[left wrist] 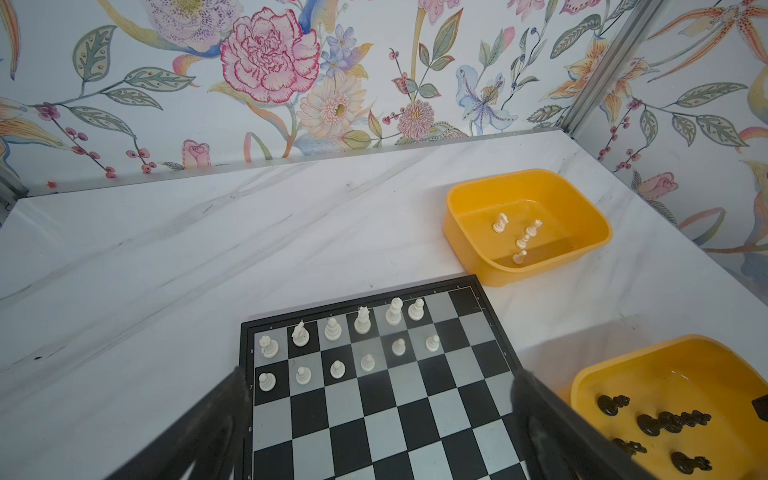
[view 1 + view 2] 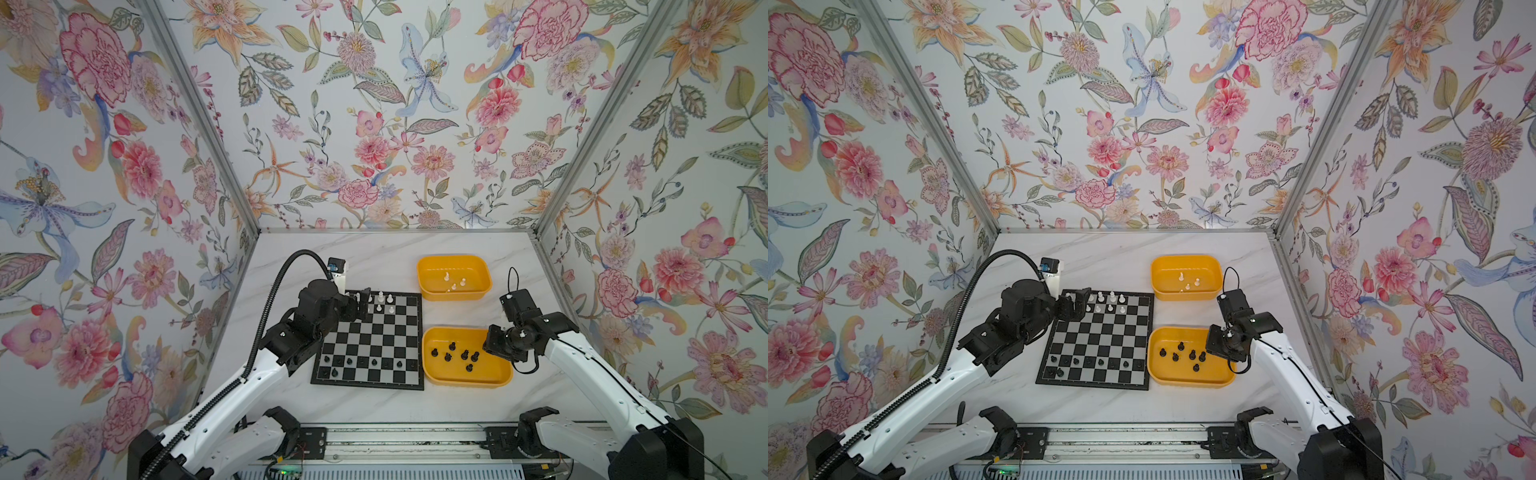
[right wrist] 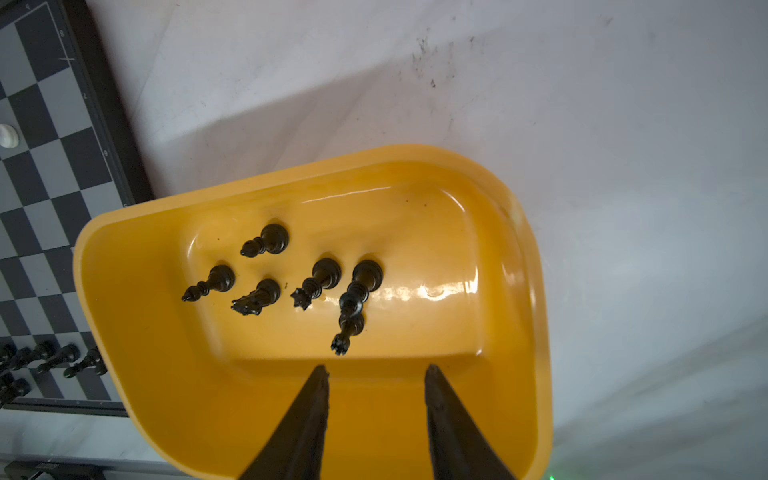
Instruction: Set up the chess pieces on the board
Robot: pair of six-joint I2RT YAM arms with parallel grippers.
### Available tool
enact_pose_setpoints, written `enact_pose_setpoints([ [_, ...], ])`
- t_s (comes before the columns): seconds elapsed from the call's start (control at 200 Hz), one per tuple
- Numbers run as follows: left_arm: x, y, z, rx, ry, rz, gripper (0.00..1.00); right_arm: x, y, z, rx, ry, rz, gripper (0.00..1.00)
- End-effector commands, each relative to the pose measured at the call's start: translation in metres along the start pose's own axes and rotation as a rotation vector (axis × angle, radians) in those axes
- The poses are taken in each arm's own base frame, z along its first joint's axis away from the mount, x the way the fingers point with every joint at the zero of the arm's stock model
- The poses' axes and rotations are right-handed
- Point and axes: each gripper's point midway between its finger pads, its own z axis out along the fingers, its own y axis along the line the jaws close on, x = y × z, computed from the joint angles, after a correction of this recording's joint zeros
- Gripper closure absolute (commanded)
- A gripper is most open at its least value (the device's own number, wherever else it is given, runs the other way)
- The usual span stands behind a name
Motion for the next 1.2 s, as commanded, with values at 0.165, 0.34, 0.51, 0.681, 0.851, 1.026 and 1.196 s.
enact_pose_setpoints([
  [0.165,0.011,0.000,0.017,0.037,0.044,0.026,0.01,-0.002,0.018,0.012,0.005,0.005,-0.042,0.60],
  [0.34,0.019,0.005,0.014,0.032,0.052,0.021,0.01,-0.008,0.033,0.010,-0.012,-0.018,-0.093,0.61],
  [0.51,0.022,0.014,0.009,0.013,0.046,0.004,0.00,-0.015,0.044,0.012,-0.025,-0.019,-0.130,0.63],
  [0.681,0.025,0.019,0.006,-0.004,0.051,-0.004,0.01,-0.018,0.051,0.016,-0.021,-0.003,-0.160,0.64],
  [0.851,0.026,0.023,0.002,-0.017,0.044,-0.013,0.01,-0.013,0.038,0.017,0.025,0.006,-0.153,0.65],
  [1.026,0.026,0.025,0.002,-0.024,0.050,-0.008,0.01,-0.001,0.021,0.022,0.045,0.029,-0.131,0.66],
  [1.196,0.024,0.024,0.006,-0.016,0.055,-0.006,0.01,-0.001,0.015,0.022,0.047,0.029,-0.120,0.66],
])
